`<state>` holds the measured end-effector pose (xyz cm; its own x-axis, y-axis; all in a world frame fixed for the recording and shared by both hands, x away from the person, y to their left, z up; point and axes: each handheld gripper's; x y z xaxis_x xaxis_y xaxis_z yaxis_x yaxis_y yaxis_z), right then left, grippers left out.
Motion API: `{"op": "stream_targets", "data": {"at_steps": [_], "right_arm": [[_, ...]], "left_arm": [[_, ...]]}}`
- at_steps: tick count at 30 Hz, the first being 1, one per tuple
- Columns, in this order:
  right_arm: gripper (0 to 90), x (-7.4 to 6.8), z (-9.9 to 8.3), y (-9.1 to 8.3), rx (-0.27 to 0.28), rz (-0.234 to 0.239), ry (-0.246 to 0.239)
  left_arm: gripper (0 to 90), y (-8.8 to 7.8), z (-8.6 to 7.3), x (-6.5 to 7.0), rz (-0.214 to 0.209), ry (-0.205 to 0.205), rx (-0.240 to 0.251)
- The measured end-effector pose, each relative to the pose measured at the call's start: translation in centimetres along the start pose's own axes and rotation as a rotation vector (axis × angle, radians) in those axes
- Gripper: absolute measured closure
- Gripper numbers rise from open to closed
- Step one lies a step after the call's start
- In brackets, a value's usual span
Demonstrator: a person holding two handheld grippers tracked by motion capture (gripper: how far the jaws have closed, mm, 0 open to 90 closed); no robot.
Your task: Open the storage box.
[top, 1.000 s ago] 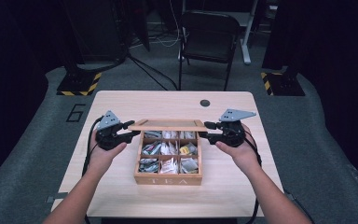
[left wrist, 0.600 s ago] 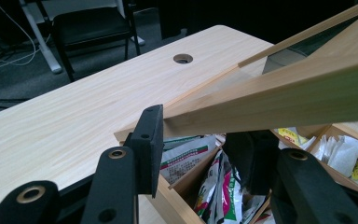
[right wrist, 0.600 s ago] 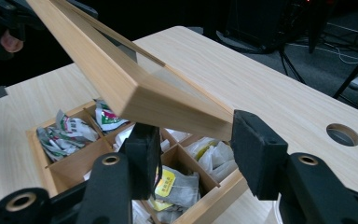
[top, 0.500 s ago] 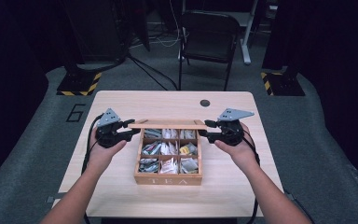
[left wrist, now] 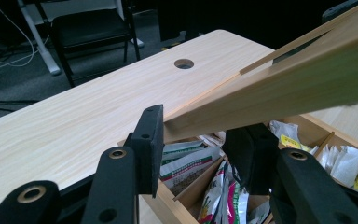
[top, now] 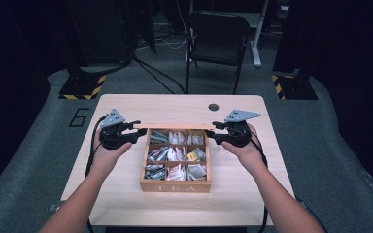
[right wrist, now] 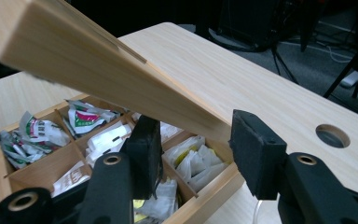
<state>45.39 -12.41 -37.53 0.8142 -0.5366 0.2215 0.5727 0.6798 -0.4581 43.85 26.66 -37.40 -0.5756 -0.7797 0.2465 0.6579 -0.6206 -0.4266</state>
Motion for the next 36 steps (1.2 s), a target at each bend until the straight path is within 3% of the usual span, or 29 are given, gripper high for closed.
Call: {"op": "stream_targets", "data": {"at_steps": [13, 26, 32, 36], "right_arm": [[55.8, 1.1, 0.0, 1.5, -0.009, -0.01, 0.012], [56.3, 2.5, 0.6, 1.9, -0.01, 0.013, 0.046], [56.5, 3.1, 0.9, 2.1, -0.009, 0.016, 0.049], [57.0, 3.3, 1.1, 2.3, -0.007, 0.01, 0.051]], "left_arm": [[57.6, 0.4, 0.7, -0.4, -0.006, -0.002, 0.013], [57.3, 1.3, 1.8, -1.0, 0.002, -0.011, 0.03], [53.3, 2.4, 1.8, -1.8, 0.014, -0.007, 0.013], [52.8, 3.0, 1.8, -2.5, 0.002, -0.019, 0.03]]}}
Point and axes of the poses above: each handheld gripper's, and its own axes: y roughly forward along the jaws, z roughly out of its top, x roughly to its right, and after that the axes turned 15 degrees about -y, right-handed
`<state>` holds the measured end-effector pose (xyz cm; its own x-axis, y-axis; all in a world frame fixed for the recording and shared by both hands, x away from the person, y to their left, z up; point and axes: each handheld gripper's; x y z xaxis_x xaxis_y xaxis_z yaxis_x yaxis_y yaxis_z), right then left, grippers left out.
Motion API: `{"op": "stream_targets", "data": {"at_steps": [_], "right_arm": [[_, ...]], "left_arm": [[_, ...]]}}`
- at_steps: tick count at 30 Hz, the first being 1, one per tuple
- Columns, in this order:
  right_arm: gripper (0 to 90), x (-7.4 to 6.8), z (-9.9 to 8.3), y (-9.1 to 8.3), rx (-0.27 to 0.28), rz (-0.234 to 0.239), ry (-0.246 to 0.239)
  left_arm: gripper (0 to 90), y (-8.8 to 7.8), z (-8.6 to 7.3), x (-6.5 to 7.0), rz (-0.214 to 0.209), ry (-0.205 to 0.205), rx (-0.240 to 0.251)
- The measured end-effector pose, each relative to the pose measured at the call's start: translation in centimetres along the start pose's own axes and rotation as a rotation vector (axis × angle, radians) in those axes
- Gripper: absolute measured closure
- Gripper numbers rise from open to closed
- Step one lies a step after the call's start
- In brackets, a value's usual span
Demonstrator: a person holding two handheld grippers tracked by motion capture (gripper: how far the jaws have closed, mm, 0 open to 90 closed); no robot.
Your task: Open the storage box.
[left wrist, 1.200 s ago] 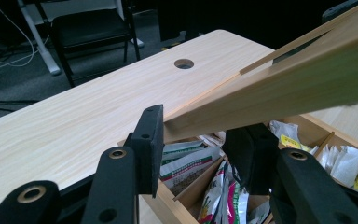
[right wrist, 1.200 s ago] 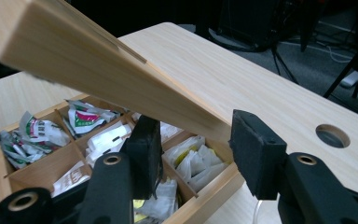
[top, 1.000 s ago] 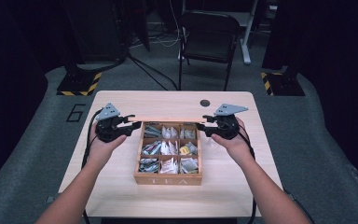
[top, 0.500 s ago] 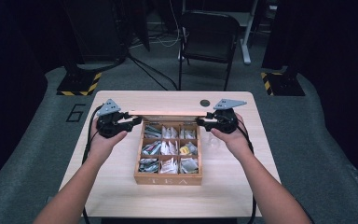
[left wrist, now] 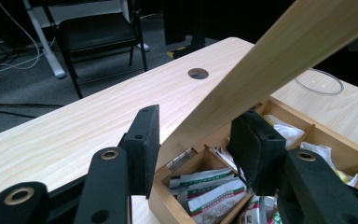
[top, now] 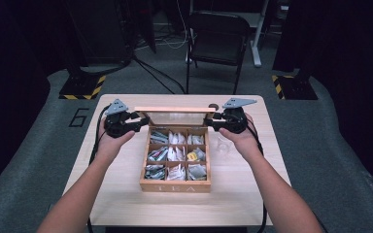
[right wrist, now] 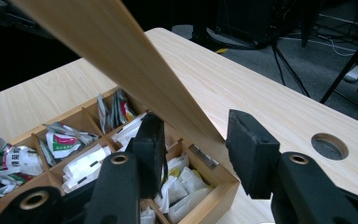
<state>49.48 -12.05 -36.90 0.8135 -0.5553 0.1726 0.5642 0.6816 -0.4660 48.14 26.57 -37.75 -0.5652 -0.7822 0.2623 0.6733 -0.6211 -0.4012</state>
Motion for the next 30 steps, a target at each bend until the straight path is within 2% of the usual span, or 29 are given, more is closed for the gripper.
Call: {"op": "stream_targets", "data": {"at_steps": [6, 12, 17, 22, 25, 30], "right_arm": [[57.4, 0.5, 0.2, 0.3, 0.011, -0.009, 0.006], [58.1, 0.8, 0.4, 0.7, 0.01, -0.012, 0.005], [57.3, 1.1, 0.6, 1.6, -0.014, -0.011, 0.003], [57.2, 1.4, 0.4, 2.0, -0.011, -0.017, 0.005], [57.1, 1.5, 0.2, 2.3, -0.022, -0.021, 0.007], [58.7, 1.7, -0.1, 2.7, -0.025, -0.022, 0.002]], "left_arm": [[58.8, 0.5, 0.3, 0.0, 0.015, 0.027, -0.002], [59.3, 1.0, 0.6, -0.2, 0.025, 0.034, -0.023], [60.1, 1.3, 0.6, -0.6, 0.017, 0.012, -0.02], [60.3, 1.6, 0.7, -0.9, 0.014, -0.009, -0.011], [60.5, 1.8, 0.7, -1.0, 0.011, -0.029, 0.007], [60.8, 1.8, 0.7, -1.1, 0.014, -0.022, 0.006]]}}
Point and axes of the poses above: each handheld gripper's, and its own axes: y roughly forward along the jaws, z roughly out of its top, x roughly to its right, and after that the axes turned 15 degrees about -y, right-handed
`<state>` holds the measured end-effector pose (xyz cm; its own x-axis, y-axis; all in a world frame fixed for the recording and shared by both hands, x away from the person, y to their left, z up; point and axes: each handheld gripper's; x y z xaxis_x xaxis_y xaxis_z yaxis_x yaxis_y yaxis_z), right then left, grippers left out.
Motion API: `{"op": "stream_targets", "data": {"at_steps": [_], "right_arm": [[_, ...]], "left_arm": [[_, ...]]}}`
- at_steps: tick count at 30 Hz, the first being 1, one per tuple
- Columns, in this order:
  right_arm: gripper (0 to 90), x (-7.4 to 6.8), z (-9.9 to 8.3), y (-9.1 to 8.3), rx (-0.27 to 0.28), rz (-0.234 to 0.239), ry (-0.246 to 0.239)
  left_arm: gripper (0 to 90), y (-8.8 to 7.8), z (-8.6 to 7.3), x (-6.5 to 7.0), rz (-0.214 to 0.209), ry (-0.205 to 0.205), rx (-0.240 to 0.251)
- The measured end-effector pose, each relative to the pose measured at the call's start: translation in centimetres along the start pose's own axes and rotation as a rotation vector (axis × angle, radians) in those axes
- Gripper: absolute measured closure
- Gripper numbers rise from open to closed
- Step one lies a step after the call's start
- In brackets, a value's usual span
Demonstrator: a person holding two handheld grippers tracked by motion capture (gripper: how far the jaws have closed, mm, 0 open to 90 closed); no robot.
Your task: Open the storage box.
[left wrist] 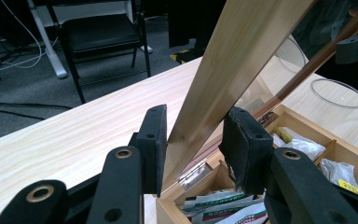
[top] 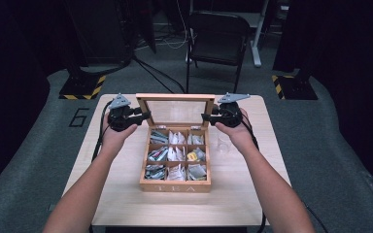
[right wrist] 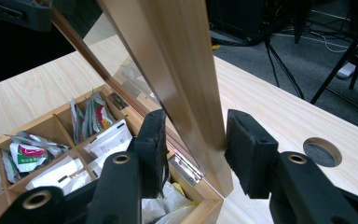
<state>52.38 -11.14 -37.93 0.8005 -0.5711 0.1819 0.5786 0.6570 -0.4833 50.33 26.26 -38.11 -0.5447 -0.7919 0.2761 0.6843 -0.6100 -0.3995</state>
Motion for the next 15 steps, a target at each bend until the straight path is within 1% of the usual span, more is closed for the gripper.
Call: {"op": "stream_targets", "data": {"at_steps": [6, 8, 11, 13, 14, 15], "right_arm": [[60.4, 0.25, -0.31, 0.34, 0.006, 0.005, -0.003], [60.6, 0.29, -0.42, 0.32, 0.009, 0.011, 0.007], [60.8, 0.27, -0.41, 0.34, 0.005, 0.006, 0.011], [61.0, 0.25, -0.39, 0.38, 0.003, -0.001, 0.005], [61.2, 0.23, -0.39, 0.4, 0.004, -0.003, 0.009], [61.4, 0.27, -0.4, 0.42, 0.005, -0.004, 0.005]], "left_arm": [[60.7, 0.05, 0.01, -0.09, -0.003, -0.012, 0.002], [60.5, 0.09, -0.01, -0.13, -0.006, -0.016, 0.004], [60.5, 0.17, 0.0, -0.16, -0.007, -0.02, 0.008], [60.4, 0.21, 0.04, -0.25, -0.006, -0.018, 0.004], [60.4, 0.21, 0.05, -0.29, -0.007, -0.02, -0.001], [60.4, 0.3, 0.05, -0.31, -0.006, -0.023, 0.007]]}}
Point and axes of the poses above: each handheld gripper's, and its own axes: y roughly forward along the jaws, z roughly out of its top, x roughly to its right, and after that the axes turned 15 degrees about -y, right-handed
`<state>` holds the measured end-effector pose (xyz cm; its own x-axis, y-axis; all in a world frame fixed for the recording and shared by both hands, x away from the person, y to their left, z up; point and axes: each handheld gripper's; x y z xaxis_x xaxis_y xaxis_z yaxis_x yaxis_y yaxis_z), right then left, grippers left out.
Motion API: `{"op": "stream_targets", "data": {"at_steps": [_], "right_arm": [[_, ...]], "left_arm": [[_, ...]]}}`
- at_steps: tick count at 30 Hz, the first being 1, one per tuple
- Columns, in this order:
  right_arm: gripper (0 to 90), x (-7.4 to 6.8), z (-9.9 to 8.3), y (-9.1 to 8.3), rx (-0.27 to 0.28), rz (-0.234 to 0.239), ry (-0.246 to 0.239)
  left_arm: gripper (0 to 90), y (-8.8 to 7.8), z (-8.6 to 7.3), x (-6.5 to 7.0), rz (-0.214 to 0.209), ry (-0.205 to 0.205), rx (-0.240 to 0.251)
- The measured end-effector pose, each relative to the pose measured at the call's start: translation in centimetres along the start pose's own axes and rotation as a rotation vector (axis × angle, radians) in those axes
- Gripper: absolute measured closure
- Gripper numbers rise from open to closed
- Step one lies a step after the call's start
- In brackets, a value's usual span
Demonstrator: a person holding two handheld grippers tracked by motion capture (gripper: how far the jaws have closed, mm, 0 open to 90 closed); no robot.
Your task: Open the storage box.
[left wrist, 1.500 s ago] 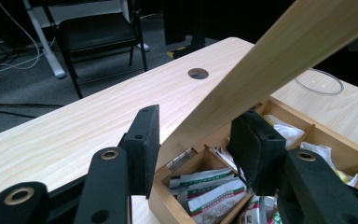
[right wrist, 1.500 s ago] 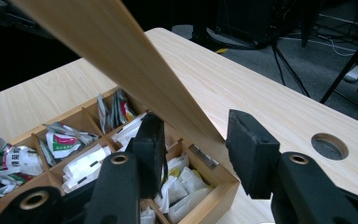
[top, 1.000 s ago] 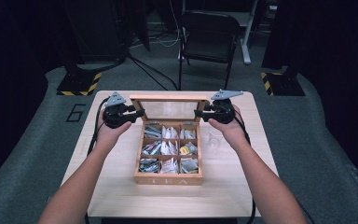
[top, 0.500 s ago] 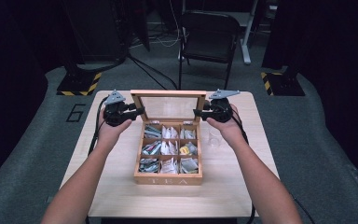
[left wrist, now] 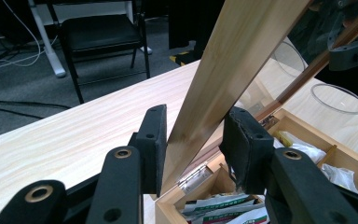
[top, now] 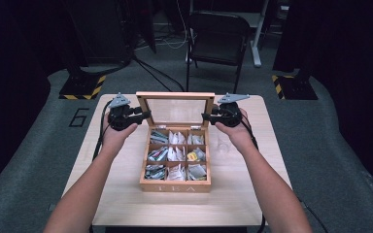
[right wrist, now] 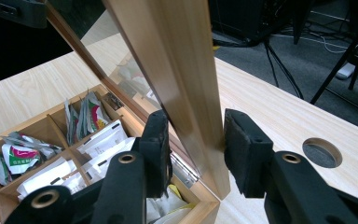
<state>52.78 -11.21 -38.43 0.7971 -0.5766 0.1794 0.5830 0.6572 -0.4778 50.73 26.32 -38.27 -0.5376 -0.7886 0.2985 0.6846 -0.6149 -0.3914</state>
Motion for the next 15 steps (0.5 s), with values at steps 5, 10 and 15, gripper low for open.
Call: {"op": "stream_targets", "data": {"at_steps": [5, 10, 15], "right_arm": [[61.8, 0.2, -0.08, 0.08, 0.005, 0.003, -0.005], [62.0, 0.43, -0.13, 0.12, 0.009, 0.015, 0.0], [62.1, 0.52, -0.08, 0.21, 0.007, 0.013, 0.005]], "left_arm": [[59.0, 0.24, -0.04, -0.15, 0.0, -0.022, -0.001], [55.1, 0.48, -0.15, -0.51, 0.015, -0.012, -0.035], [55.1, 0.72, -0.18, -0.65, 0.017, -0.018, -0.021]]}}
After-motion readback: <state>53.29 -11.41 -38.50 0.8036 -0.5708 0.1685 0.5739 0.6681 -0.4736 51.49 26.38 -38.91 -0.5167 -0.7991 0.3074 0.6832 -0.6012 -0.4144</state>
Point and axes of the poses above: each handheld gripper's, and its own axes: y roughly forward along the jaws, z roughly out of its top, x roughly to its right, and after that the axes turned 15 degrees about -y, right-handed
